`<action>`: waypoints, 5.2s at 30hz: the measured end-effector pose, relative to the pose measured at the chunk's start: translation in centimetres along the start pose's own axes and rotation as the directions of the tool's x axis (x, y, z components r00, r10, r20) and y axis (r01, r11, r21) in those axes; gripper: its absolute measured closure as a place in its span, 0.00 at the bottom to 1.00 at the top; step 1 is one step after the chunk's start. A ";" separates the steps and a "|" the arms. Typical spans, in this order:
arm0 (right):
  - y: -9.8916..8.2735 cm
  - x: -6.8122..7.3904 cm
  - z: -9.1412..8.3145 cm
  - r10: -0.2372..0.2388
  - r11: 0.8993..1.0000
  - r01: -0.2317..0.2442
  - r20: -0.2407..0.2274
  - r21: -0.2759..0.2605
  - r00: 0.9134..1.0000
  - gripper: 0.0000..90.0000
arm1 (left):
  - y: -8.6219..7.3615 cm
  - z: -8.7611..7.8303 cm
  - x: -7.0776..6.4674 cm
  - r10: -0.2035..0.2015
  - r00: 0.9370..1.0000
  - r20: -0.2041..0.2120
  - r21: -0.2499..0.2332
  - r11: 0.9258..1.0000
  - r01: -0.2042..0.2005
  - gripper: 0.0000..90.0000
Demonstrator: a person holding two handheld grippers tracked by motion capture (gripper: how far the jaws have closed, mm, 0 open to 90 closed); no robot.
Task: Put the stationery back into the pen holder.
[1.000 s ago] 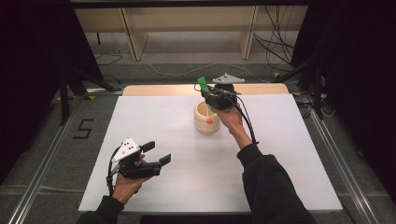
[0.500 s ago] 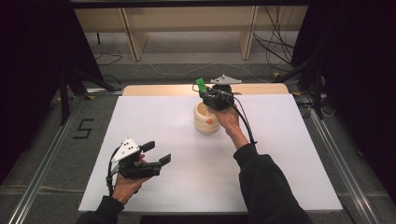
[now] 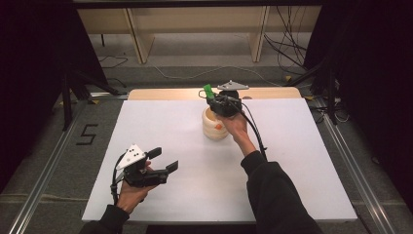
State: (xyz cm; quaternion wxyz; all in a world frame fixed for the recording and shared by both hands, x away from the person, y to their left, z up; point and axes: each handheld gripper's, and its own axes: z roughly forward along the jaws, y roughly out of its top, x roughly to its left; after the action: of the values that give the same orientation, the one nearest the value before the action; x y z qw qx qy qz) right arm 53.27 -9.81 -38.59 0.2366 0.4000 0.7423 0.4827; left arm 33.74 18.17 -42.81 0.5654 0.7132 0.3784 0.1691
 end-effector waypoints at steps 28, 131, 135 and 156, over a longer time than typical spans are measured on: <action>-2.2 -0.7 0.8 0.021 0.999 -0.021 0.008 0.045 1.000 0.74 | 0.0 -0.1 0.0 -0.001 1.000 -0.001 0.001 1.000 0.001 0.19; -9.8 0.6 -16.4 -0.003 1.000 -0.005 -0.273 -0.028 0.962 0.25 | -0.1 -0.5 -0.5 -0.023 0.997 0.067 -0.005 1.000 0.024 0.18; -10.3 0.4 -16.9 0.000 1.000 -0.009 -0.272 -0.029 0.962 0.24 | -0.1 -0.5 -0.6 -0.019 0.997 0.068 -0.005 1.000 0.020 0.18; -13.2 -0.6 -19.7 0.027 0.999 -0.035 -0.243 -0.028 0.970 0.24 | -0.2 -0.7 -0.7 -0.025 0.996 0.082 0.009 1.000 0.024 0.18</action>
State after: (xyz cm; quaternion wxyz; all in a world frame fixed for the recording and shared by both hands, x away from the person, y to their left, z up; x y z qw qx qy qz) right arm 34.25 -23.49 -42.26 0.1427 0.3457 0.7515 0.5435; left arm 32.74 18.10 -42.63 0.5797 0.7170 0.3642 0.1314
